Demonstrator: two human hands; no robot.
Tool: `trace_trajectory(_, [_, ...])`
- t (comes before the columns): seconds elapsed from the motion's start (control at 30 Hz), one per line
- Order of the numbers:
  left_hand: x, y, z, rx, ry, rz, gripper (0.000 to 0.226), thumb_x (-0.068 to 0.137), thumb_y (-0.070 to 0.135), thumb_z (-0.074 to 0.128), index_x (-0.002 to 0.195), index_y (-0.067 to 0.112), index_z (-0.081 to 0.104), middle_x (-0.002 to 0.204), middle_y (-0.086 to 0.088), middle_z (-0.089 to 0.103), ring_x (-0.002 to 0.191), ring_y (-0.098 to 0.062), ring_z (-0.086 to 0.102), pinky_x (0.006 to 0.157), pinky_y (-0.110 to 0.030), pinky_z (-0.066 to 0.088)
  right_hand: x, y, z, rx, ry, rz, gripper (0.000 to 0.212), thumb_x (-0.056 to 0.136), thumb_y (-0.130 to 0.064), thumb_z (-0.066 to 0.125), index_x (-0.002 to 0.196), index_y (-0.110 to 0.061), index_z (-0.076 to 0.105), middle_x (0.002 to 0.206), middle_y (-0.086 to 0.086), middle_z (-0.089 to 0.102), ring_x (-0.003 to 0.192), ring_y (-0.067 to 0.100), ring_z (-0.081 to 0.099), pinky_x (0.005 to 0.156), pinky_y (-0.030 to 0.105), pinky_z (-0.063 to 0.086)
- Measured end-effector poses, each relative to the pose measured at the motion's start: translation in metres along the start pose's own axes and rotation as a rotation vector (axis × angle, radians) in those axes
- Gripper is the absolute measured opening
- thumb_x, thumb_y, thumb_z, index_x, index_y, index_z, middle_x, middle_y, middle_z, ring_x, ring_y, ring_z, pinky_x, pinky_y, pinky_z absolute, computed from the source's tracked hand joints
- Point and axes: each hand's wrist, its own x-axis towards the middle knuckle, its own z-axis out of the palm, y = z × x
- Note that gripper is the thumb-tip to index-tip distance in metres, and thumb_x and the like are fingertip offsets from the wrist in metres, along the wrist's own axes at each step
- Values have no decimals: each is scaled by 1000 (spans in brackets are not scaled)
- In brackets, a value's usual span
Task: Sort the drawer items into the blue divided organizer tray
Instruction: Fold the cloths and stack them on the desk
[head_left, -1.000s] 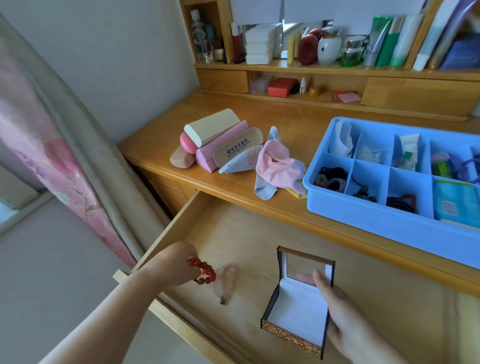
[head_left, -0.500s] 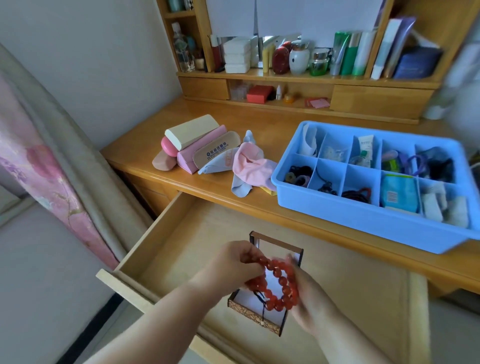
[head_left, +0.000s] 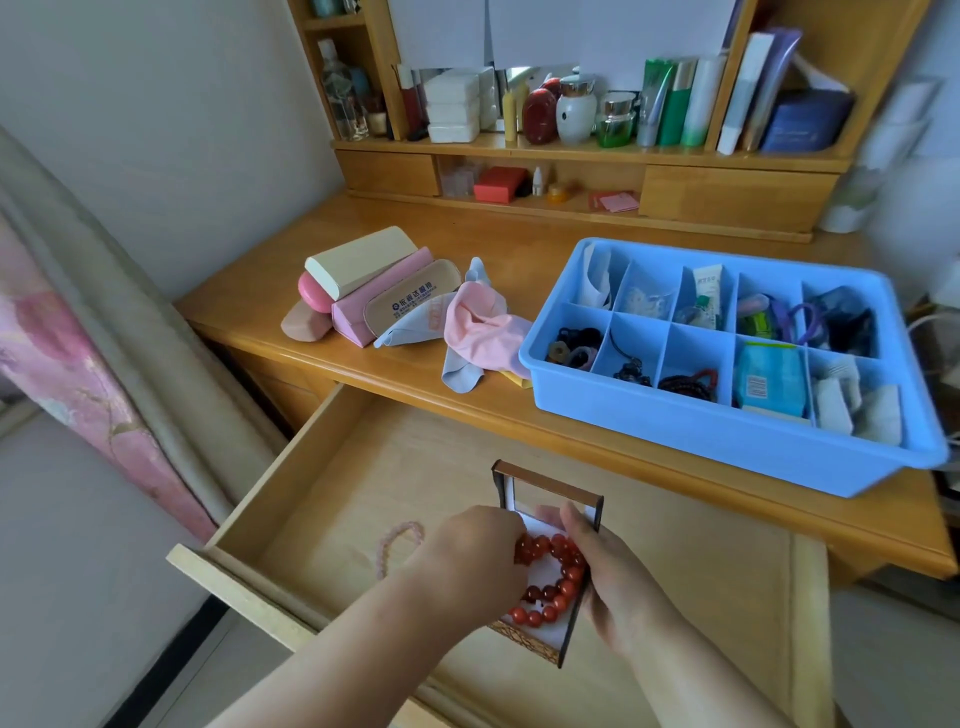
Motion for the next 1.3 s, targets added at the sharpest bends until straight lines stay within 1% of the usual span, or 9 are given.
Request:
trace_trajectory(0.07, [-5,-8,3,-112,157,105,29,89,15,47,115,19,61,115,8,57,100,-10,57,76,-16,47,2,0,-3,9,6,7,45,72,-47,67,105,-17,71,105,12,72,98,28,69,86,39,52])
trace_trajectory(0.2, [-13,-18,12,-219,277,415,29,88,18,54,114,21,66,116,9,63,108,-2,44,78,9,25,3,1,-7,120,-39,51,23,78,-20,63,98,-15,75,105,18,71,93,30,70,75,35,55])
trace_trajectory(0.4, [-15,-36,30,-309,306,455,32,86,15,59,116,19,68,121,10,61,112,1,52,93,2,26,3,0,0,10,19,0,31,79,4,63,101,-15,71,102,15,72,91,28,67,76,35,53])
trace_trajectory(0.5, [-12,-48,37,-452,451,386,27,87,7,59,110,19,68,114,14,63,105,6,56,89,-2,36,6,-1,0,38,18,14,23,72,-16,71,95,-18,75,103,15,72,96,31,66,85,41,52])
trace_trajectory(0.6, [1,-81,42,-555,610,44,26,90,3,57,101,26,65,101,15,63,89,3,60,82,-18,52,10,-3,-3,18,-21,43,24,73,-23,73,96,-21,76,103,8,73,94,27,69,80,36,51])
trace_trajectory(0.83, [40,-140,66,-142,3,-545,35,91,20,50,125,10,49,123,-7,47,106,-24,57,86,-31,49,18,11,-9,-3,77,103,39,64,-45,74,99,-26,75,100,4,74,98,27,67,85,39,52])
trace_trajectory(1.0, [42,-134,69,-150,-1,-403,15,91,13,39,89,17,53,85,1,58,75,-18,56,67,-31,49,18,6,-12,13,65,69,33,69,-41,73,98,-25,75,102,7,73,93,24,70,77,33,54])
trace_trajectory(1.17, [15,-104,31,-519,217,-153,13,90,16,53,83,25,57,71,3,68,66,-13,65,62,-33,55,14,4,-12,57,45,47,37,70,-40,75,103,-23,73,105,4,73,97,22,69,77,31,54])
trace_trajectory(1.3, [-4,-65,-6,-840,121,-31,10,90,13,58,85,20,63,71,1,71,62,-12,69,60,-27,58,8,5,-7,55,57,19,30,75,-39,70,100,-24,74,105,6,73,95,22,70,75,32,53])
